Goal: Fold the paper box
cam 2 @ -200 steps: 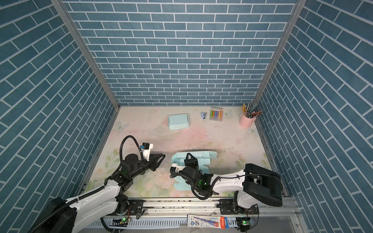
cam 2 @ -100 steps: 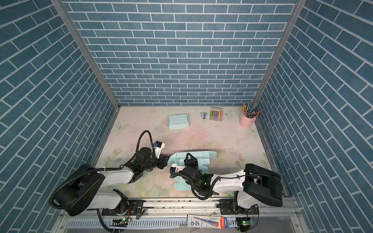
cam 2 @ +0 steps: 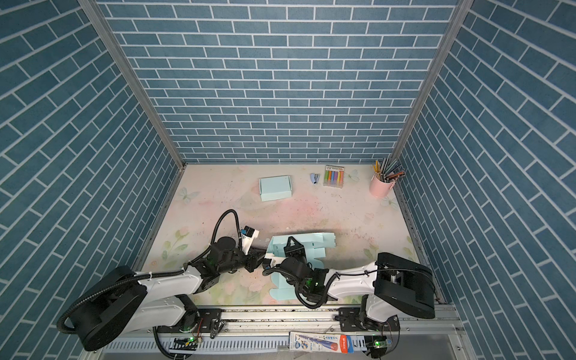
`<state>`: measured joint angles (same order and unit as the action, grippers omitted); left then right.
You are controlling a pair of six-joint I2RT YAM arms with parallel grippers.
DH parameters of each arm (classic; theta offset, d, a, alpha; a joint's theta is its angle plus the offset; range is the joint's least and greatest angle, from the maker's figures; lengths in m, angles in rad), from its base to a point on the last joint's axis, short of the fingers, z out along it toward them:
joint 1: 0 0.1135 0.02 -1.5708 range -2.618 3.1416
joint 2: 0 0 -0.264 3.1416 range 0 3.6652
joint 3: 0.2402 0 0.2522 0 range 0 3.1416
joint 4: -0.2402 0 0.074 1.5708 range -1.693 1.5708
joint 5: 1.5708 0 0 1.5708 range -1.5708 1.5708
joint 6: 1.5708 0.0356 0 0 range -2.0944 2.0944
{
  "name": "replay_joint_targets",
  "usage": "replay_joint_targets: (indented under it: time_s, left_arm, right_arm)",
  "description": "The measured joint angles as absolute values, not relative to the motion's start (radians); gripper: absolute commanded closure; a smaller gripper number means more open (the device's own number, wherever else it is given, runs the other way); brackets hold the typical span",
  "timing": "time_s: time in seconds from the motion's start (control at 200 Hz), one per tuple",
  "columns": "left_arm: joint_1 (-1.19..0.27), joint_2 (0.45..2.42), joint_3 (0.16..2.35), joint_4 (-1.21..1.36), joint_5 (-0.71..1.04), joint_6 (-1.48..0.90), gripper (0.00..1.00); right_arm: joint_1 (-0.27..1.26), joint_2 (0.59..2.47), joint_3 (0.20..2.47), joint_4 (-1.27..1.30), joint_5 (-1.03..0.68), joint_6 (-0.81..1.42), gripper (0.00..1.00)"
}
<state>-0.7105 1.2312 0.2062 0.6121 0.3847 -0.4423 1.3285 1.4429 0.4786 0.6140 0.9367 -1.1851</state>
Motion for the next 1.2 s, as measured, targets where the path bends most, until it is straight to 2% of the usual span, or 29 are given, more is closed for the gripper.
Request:
replay_joint_targets:
  time_s: [0.35, 0.555, 0.775, 1.2]
  left_arm:
    - [-0.712, 1.157, 0.141, 0.574, 0.341, -0.459, 0.7]
    - [-0.716, 1.176, 0.142, 0.577, 0.355, -0.458, 0.7]
    - [-0.74, 1.105, 0.142, 0.573, 0.381, -0.454, 0.67]
    - [-0.791, 1.19, 0.165, 0.592, 0.37, -0.46, 0.69]
  right_arm:
    - [1.319, 1.419, 0.479, 0.612, 0.928, -1.184, 0.95]
    - [1.319, 1.419, 0.479, 0.609, 0.928, -1.184, 0.95]
    - [1.312, 1.42, 0.479, 0.611, 0.927, -1.184, 0.96]
    - [1.311, 1.423, 0.479, 0.613, 0.927, -1.184, 0.96]
